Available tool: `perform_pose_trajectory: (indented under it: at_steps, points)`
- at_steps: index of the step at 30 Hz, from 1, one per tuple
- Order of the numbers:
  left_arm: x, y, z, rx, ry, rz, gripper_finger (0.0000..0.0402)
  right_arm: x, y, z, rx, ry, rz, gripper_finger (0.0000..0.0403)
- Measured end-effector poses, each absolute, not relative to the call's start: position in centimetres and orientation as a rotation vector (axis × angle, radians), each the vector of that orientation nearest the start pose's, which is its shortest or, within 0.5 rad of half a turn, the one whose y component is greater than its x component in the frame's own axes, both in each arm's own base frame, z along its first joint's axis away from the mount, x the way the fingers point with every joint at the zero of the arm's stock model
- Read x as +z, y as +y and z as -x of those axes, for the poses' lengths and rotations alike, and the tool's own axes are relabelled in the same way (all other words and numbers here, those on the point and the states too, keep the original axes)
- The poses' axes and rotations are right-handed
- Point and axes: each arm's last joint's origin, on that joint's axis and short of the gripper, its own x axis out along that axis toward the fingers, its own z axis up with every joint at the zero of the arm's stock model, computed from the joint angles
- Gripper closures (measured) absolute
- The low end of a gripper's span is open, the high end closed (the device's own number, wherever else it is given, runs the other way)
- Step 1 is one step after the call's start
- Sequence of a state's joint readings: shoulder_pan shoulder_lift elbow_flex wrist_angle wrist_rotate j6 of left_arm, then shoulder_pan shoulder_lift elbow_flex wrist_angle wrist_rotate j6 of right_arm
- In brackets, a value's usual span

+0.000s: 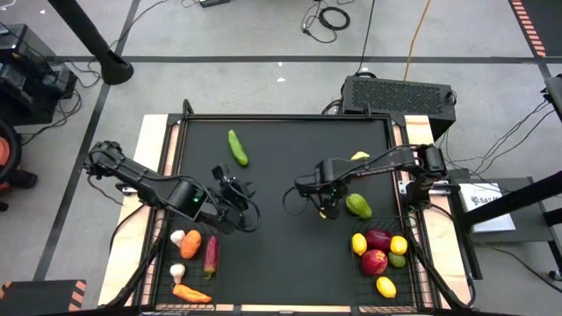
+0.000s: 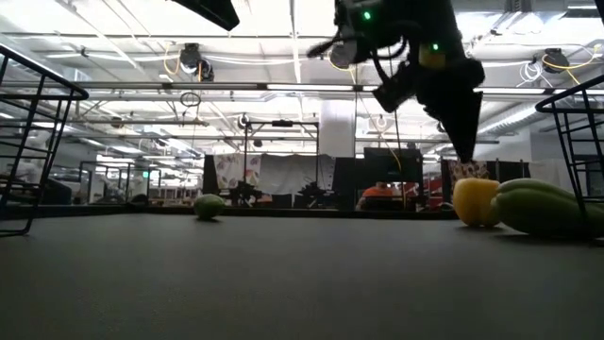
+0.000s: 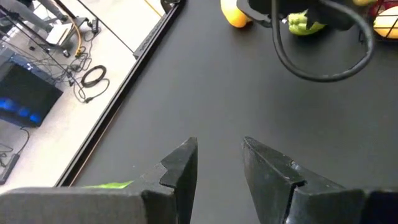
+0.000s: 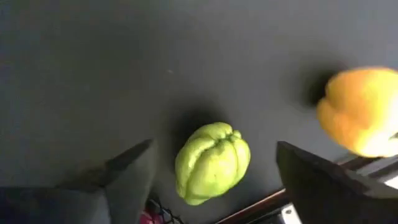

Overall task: Sort produce into baskets
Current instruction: Put the chayote into the bottom left basket

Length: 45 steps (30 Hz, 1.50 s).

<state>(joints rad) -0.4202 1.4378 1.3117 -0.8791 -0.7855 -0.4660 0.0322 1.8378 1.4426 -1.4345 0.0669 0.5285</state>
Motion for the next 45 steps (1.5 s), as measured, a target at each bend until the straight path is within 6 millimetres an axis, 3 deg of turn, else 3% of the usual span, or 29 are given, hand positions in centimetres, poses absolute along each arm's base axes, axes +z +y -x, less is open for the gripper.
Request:
perform_pose_trajectory:
  at_steps: [8, 18, 34, 45]
  points:
    - [31.9, -9.7, -26.7, 0.506, 0.723, -0.138, 0.0270, 19.3, 0.8, -29.8, -0.706, 1.797, -0.364, 0.0011]
    - [31.9, -10.2, -26.5, 0.451, 0.747, -0.119, 0.0270, 16.2, 0.8, -27.6, -0.809, 1.859, -0.400, 0.0004]
    - [31.9, -10.3, -26.5, 0.445, 0.745, -0.122, 0.0270, 15.0, 1.0, -26.9, -0.793, 1.880, -0.415, 0.0013]
    - [31.9, -10.3, -26.5, 0.447, 0.744, -0.122, 0.0270, 14.9, 1.0, -27.0, -0.780, 1.874, -0.411, 0.0113]
